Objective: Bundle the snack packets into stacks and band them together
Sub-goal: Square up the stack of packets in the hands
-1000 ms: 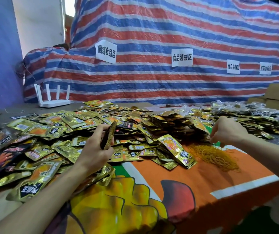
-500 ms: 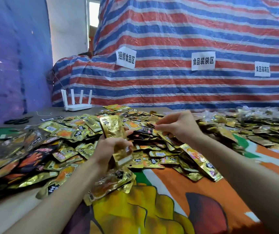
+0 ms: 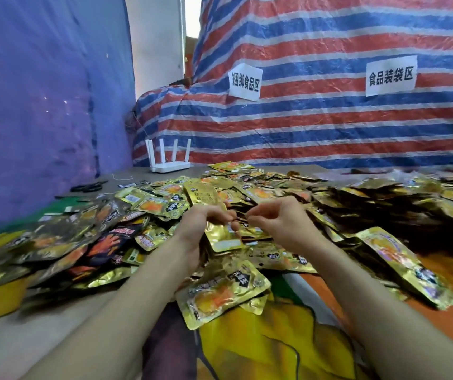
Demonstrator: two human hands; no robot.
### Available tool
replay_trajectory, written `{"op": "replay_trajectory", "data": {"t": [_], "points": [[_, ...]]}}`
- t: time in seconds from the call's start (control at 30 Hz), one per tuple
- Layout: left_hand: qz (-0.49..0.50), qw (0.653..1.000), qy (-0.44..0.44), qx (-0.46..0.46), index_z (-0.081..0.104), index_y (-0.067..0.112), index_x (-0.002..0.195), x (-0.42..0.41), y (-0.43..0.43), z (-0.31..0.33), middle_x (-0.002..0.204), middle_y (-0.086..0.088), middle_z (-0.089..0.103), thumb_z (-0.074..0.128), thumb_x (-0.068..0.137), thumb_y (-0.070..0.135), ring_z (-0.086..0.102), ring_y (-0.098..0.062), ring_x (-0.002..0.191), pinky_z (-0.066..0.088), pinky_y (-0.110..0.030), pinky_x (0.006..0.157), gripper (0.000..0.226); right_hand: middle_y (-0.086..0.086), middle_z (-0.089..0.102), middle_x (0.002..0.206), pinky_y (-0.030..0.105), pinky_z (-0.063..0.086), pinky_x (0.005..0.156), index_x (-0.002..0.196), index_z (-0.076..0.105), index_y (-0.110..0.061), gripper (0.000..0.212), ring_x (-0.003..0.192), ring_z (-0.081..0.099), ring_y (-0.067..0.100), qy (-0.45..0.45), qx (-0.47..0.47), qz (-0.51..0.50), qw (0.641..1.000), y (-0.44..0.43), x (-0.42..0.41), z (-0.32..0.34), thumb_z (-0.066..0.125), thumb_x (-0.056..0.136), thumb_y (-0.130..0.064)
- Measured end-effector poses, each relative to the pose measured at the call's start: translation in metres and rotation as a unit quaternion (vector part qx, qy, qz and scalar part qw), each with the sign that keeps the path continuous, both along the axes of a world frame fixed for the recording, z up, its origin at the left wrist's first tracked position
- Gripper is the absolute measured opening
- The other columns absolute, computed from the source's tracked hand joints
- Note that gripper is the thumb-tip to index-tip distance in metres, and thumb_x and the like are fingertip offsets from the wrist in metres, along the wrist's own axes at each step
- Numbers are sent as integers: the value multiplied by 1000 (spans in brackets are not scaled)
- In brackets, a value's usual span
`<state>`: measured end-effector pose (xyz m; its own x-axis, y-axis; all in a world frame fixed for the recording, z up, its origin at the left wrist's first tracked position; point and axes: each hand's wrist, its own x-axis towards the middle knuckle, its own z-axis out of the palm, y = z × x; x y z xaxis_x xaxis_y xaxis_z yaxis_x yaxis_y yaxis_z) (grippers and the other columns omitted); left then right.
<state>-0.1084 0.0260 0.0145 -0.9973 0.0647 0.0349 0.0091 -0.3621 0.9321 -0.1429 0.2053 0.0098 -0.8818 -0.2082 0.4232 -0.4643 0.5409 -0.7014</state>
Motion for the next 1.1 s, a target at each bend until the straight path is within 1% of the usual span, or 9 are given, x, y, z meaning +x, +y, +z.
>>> {"op": "replay_trajectory", "data": {"t": [0.1,0.27,0.4,0.57,0.67,0.77,0.9,1.0,1.1], "points": [[-49,996,-14,73,60,-2,97,-1,-3,1,75,-13,57,57,61,-5,58,-24,60,53,-40,72,36,-5,75,80,17,51,70,87,76,-16,9,77,67,6,-112,-107,154,976,8,7,5,69,93,-16],[-115,983,-49,132,55,2,98,-1,-8,-4,71,-10,54,50,70,-6,54,-20,60,52,-34,66,30,7,67,74,42,52,100,70,66,-10,19,78,69,22,-207,-443,306,817,16,17,15,51,81,-12],[-166,977,-54,123,49,4,102,-1,-4,-8,75,-8,54,51,69,-5,54,-20,64,49,-34,72,34,-1,61,68,35,59,75,111,64,-7,29,56,56,14,-215,-511,308,773,12,18,14,44,92,-4],[-176,979,-54,82,53,3,98,-2,-2,-8,72,-10,58,56,69,-3,58,-22,61,54,-35,66,30,10,75,116,27,58,54,136,58,-23,51,66,72,18,-188,-431,267,841,6,19,12,65,88,-6],[-94,993,-63,31,60,1,99,-1,0,-7,70,-13,64,59,70,-2,62,-26,60,58,-35,60,28,15,74,115,37,61,60,138,59,-24,62,93,76,33,-157,-380,212,887,2,22,6,77,79,-13],[24,995,-54,80,62,0,113,-9,-3,-7,77,-12,65,58,80,-2,63,-25,63,56,-33,56,34,15,71,120,43,62,62,129,68,-25,56,97,76,27,-130,-345,151,917,-1,24,5,84,77,-12],[108,983,5,146,66,0,95,-14,-8,-3,84,-14,67,67,61,3,69,-27,66,57,-37,63,35,13,64,127,46,63,67,122,71,-26,61,97,76,25,-160,-303,153,927,-16,31,-2,92,65,-16],[126,976,33,174,72,2,77,-13,-6,-1,86,-16,68,64,80,0,68,-32,73,57,-47,80,8,10,64,123,40,63,71,114,72,-32,62,97,75,24,-172,-293,176,924,-37,39,-14,93,58,-18],[112,973,44,196,75,6,61,-15,-2,-2,77,-13,72,60,89,4,71,-30,67,57,-48,80,32,11,70,113,41,63,82,112,66,-27,64,98,75,23,-129,-329,159,922,-53,40,-20,92,55,-16]]}}
